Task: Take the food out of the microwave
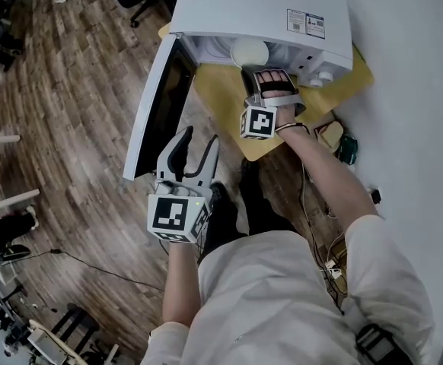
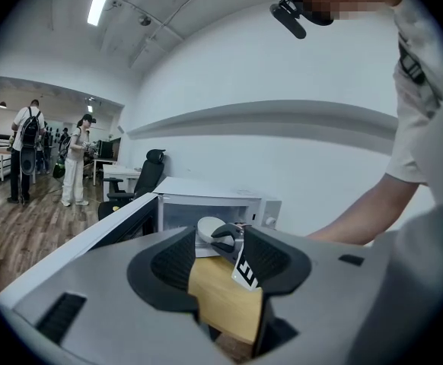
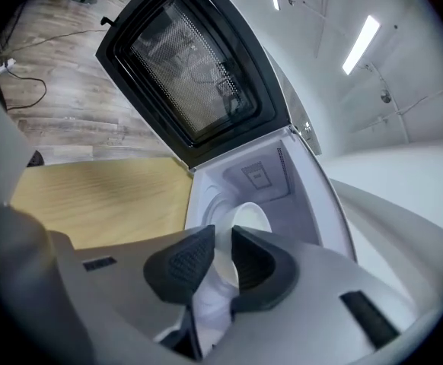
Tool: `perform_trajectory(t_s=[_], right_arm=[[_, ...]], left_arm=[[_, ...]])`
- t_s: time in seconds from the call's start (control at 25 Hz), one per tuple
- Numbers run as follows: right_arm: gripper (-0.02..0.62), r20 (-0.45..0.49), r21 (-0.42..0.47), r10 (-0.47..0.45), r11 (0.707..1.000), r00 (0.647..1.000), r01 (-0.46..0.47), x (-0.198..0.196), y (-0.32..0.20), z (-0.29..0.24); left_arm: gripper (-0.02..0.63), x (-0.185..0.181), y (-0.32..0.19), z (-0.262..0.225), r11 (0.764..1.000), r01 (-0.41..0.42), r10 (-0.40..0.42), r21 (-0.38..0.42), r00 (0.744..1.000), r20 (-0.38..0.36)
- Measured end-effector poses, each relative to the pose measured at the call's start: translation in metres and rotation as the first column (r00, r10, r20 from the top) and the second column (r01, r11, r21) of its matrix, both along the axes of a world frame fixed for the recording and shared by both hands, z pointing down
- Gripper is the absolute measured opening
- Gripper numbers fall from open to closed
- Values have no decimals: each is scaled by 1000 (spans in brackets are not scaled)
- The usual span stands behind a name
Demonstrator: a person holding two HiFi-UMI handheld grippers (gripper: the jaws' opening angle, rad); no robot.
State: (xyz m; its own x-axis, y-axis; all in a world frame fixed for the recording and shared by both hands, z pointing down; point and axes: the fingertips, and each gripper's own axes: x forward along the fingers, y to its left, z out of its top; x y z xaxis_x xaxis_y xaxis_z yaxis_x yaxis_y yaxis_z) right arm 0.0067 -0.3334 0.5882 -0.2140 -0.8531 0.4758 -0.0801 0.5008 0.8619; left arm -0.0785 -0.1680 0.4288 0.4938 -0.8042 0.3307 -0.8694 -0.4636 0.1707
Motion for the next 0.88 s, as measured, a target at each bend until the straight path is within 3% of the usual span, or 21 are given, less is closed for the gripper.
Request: perform_trajectory(t_s=[0.88], right_arm=[[64, 48, -34, 119, 993, 992, -117, -5, 119, -88]], left_arm=[[186, -17, 57, -31, 985, -164, 166, 51, 985, -43]])
